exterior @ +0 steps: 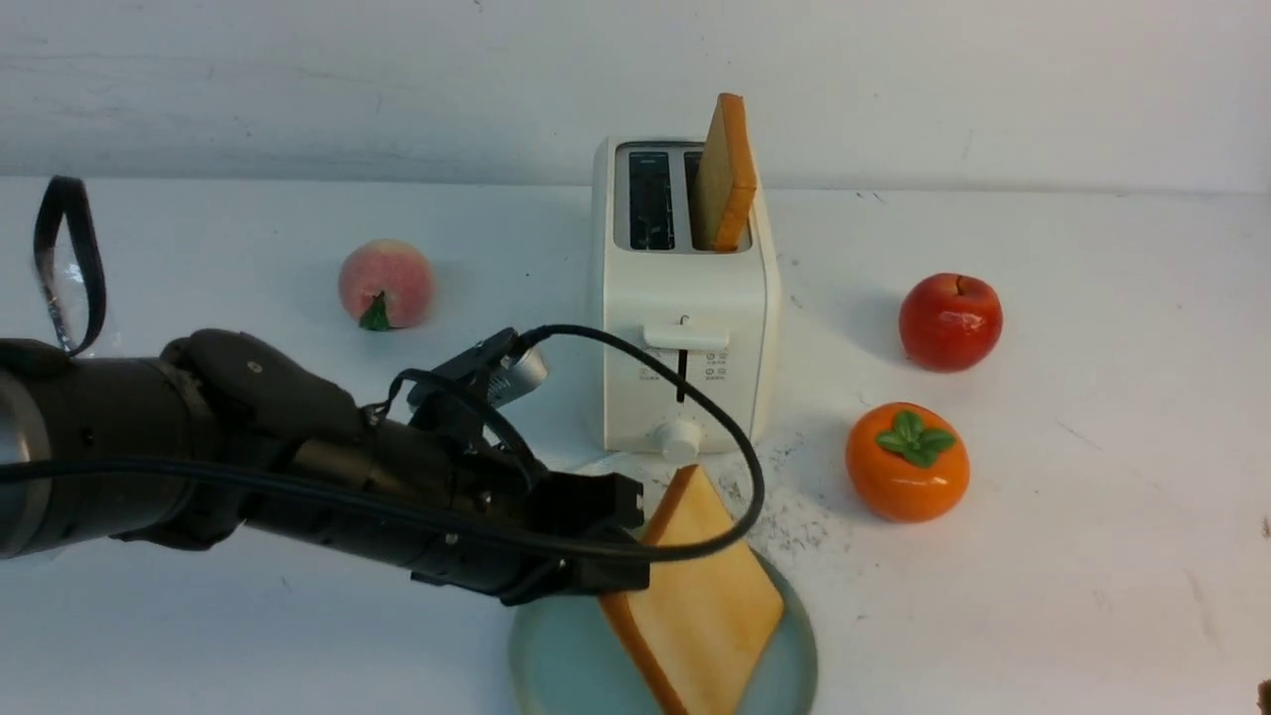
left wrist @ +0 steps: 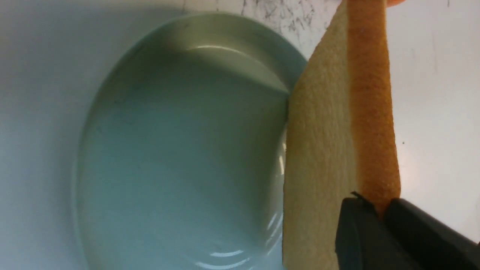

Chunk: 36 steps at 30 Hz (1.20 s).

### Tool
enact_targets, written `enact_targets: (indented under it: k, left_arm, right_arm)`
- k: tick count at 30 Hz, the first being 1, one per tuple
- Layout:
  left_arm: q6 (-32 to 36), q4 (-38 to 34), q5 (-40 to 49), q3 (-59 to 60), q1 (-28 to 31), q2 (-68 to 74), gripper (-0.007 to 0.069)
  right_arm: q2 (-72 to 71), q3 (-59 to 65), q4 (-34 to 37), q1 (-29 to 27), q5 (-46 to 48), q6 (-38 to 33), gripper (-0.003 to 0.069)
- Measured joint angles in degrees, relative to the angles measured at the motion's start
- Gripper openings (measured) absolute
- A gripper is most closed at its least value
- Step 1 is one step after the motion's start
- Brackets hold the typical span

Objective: Take toasted bread from bread machine on white table place on plate.
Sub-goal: 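Place the slice of bread on the plate with the left gripper, then grasp the toast slice in the toaster and pull it up out of the slot with the right gripper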

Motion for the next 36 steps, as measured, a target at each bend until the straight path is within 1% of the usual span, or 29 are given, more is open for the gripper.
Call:
enact_targets:
  k: [4,9,13,16,17,18,21,22,23,25,26,27,28,29,30,31,34,35,36]
  left_arm:
    - [0.07,2.62,-0.20,0.00,0.00,0.21,0.0051]
    - [0.07,3.52,-0.25,0.00,0.00,0.28,0.0057]
    - [0.07,5.85,0.16,0.00,0.00,0.28,0.0113]
    - [0.07,10.75,1.80,0.00,0.00,0.48,0.0230]
    - [0.07,11.04,1.91,0.00,0.00,0.49,0.0238]
    - [-0.10,13.28,2.26,0.00,0.00,0.49,0.0298]
    - [-2.42,19.14,2.88,-0.17,0.00,0.49,0.0422]
    - [-2.94,20.02,3.01,-0.28,0.00,0.49,0.0429]
    - [-5.02,23.25,3.62,-0.86,0.00,0.37,0.0472]
    - [-7.09,26.35,4.31,-1.45,0.00,-0.03,0.0494]
    - [-10.25,30.74,5.35,-2.47,0.00,-0.58,0.0508]
    - [-11.17,31.90,5.66,-2.75,0.00,-0.75,0.0510]
    - [-13.67,34.77,6.44,-3.45,0.00,-1.15,0.0510]
    - [-17.52,38.77,7.54,-4.51,0.00,-1.74,0.0503]
    - [-21.53,42.69,8.69,-5.63,0.00,-2.54,0.0475]
    - [-22.11,43.23,8.85,-5.80,0.00,-2.87,0.0469]
    - [-30.84,51.77,10.97,-8.07,0.00,-5.73,0.0326]
    - [-34.52,55.71,11.43,-8.78,0.00,-7.22,0.0222]
    - [-34.52,55.71,11.50,-8.78,0.00,-7.50,0.0222]
  right_arm:
    - [0.00,0.00,0.02,0.00,0.05,-0.04,0.0083]
    - [0.00,0.00,0.02,0.00,0.05,-0.04,0.0083]
    - [0.00,0.00,0.02,0.00,0.05,-0.04,0.0084]
    - [0.00,0.00,0.02,0.00,0.05,-0.06,0.0086]
    - [0.00,0.00,0.02,0.00,0.05,-0.06,0.0087]
    - [0.00,0.00,0.02,0.00,0.11,-0.06,0.0089]
    - [0.00,0.00,0.02,0.00,0.11,-0.06,0.0092]
    - [0.00,0.00,0.02,0.00,0.11,-0.06,0.0093]
    - [0.00,0.00,0.02,0.00,0.11,-0.06,0.0094]
    - [0.00,0.00,0.07,0.00,0.11,-0.11,0.0095]
    - [0.00,0.00,0.07,0.00,0.06,-0.36,0.0095]
    - [0.00,0.00,0.07,0.00,0.06,-0.52,0.0095]
    - [0.00,0.00,0.46,0.00,-0.18,-0.93,0.0095]
    - [0.00,0.00,1.11,0.00,-0.51,-1.52,0.0095]
    - [0.07,-0.37,2.08,0.00,-0.91,-2.34,0.0096]
    - [0.14,-0.37,2.19,0.00,-0.96,-2.49,0.0096]
    - [1.36,-3.62,4.19,0.00,-1.71,-4.73,0.0096]
    - [2.46,-5.65,4.84,0.00,-1.87,-5.79,0.0096]
    - [2.91,-6.04,5.02,0.00,-1.93,-5.93,0.0096]
